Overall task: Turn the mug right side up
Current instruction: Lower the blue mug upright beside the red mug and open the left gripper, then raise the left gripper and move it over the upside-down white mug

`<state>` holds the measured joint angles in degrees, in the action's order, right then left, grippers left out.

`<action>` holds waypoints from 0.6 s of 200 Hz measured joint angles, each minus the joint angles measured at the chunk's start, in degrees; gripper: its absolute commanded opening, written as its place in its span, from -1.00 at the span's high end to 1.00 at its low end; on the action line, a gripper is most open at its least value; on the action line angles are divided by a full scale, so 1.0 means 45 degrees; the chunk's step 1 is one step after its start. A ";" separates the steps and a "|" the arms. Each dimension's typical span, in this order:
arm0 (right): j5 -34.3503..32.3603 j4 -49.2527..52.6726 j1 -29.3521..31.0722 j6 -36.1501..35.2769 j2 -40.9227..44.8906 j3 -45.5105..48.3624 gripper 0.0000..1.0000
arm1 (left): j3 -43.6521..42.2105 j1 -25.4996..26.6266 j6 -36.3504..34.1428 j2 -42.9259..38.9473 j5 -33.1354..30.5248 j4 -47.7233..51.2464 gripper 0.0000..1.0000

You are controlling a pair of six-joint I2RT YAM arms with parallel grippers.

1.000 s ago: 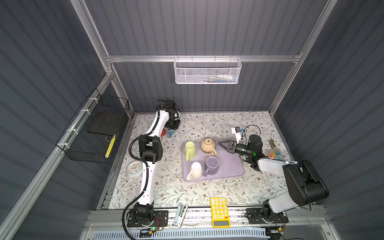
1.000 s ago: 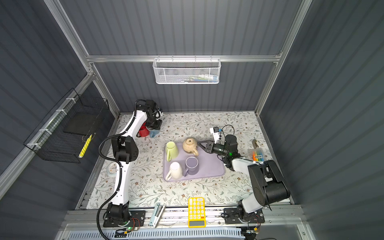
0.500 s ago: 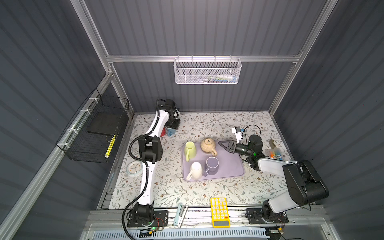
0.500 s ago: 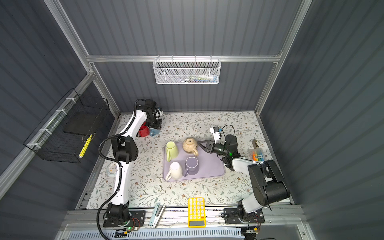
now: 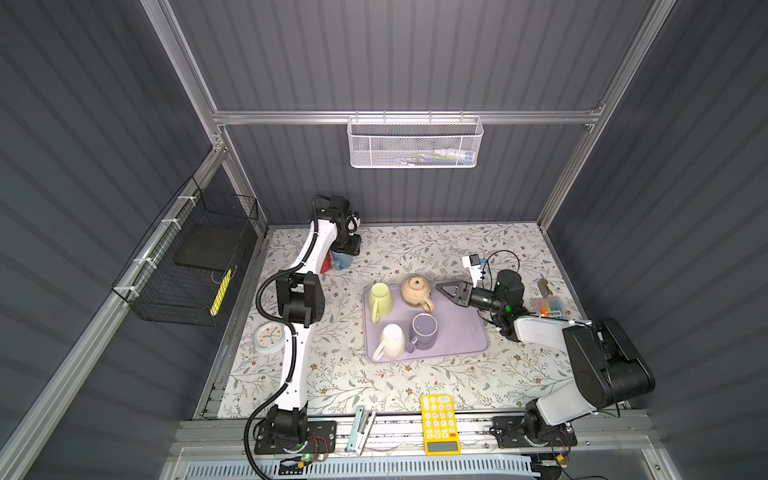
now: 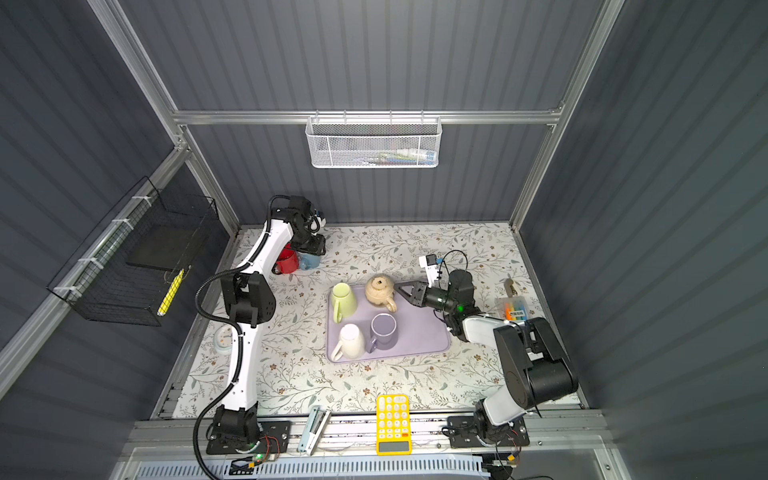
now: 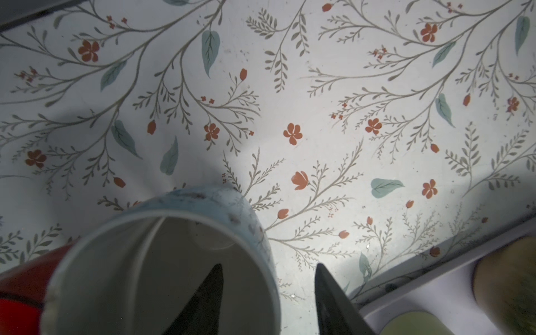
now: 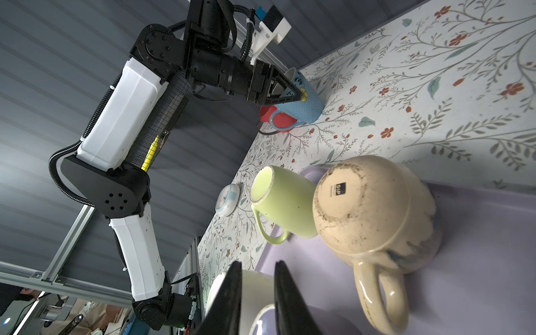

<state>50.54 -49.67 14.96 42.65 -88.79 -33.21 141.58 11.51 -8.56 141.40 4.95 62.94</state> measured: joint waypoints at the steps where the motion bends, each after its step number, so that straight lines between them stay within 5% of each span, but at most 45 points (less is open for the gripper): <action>1: 0.0000 0.0000 0.0005 0.0000 0.0000 0.0000 0.54 | 0.0000 0.0000 0.0005 -0.0010 0.0005 -0.0005 -0.09; 120: -0.0325 0.1603 0.0010 -0.0704 0.0223 -0.0199 0.53 | -0.2773 0.0160 -0.0199 -0.3774 0.0117 -0.1146 -0.28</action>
<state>49.08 -42.46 15.00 39.48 -87.79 -34.11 129.10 12.23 -9.45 124.42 5.48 57.78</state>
